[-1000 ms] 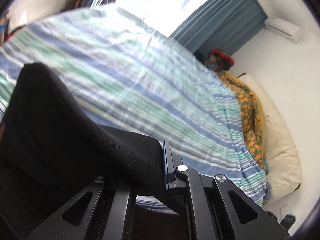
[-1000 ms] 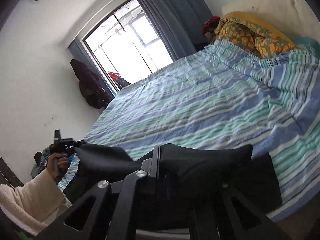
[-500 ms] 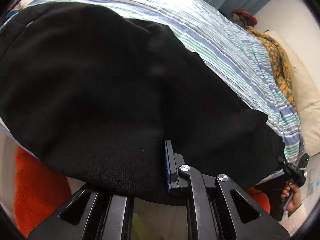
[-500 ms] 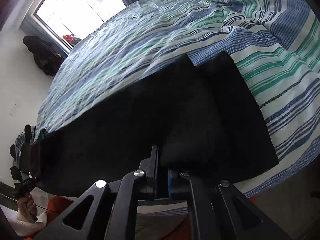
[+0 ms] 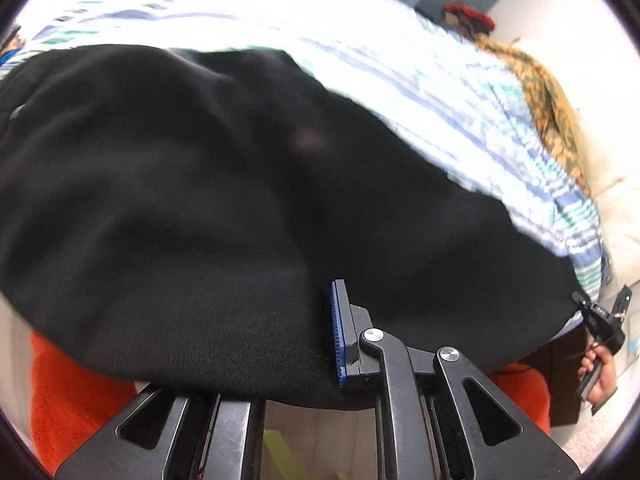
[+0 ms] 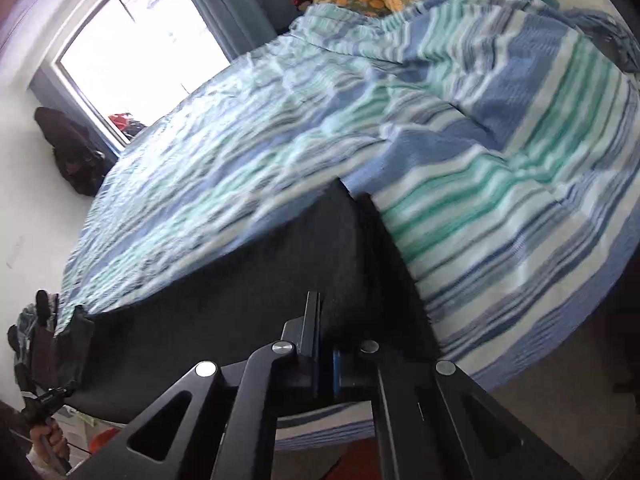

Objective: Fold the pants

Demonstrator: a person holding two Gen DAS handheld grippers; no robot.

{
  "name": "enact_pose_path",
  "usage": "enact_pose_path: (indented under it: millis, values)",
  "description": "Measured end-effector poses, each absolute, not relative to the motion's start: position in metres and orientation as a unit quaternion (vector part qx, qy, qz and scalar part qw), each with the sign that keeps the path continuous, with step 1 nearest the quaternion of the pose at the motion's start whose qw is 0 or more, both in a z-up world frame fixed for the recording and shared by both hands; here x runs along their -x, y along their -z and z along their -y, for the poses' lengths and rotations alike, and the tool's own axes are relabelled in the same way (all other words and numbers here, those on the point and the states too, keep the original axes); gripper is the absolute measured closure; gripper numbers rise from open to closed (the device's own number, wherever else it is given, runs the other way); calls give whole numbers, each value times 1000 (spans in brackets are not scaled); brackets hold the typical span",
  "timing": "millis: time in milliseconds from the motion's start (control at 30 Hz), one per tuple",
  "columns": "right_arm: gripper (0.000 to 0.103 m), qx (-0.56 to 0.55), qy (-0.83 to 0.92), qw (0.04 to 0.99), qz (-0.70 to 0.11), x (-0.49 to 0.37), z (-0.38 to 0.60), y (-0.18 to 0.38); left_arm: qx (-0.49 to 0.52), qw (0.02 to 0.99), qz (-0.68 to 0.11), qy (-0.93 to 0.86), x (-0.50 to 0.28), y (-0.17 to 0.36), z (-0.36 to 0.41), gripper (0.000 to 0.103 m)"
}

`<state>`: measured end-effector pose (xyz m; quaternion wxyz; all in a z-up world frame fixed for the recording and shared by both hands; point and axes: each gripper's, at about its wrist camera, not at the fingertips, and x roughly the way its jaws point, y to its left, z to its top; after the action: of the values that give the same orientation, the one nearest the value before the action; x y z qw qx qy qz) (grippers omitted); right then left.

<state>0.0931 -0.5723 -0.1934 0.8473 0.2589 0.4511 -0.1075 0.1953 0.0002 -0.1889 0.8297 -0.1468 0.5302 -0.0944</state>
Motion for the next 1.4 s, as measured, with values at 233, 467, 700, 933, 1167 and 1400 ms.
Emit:
enact_pose_path:
  millis: [233,467,700,933,1167,1400]
  values:
    - [95,-249,135,847,-449,-87,559,201,144,827,-536,89,-199,191,3,89]
    - [34,-176,172,869,-428,-65,548,167,113,816,-561,80,-165,170,-16,44]
    - [30,-134,143,910,-366,-62,517,118,84,877,-469,65,-165,108,-28,30]
    - [30,-166,64,882,-437,-125,479,176,-3,867,-495,60,-228,164,4,25]
    - [29,-221,69,870,-436,-125,500,214,-11,857,-513,51,-235,186,3,24]
    - [24,-238,55,871,-427,-126,505,219,26,864,-503,30,-224,179,-17,20]
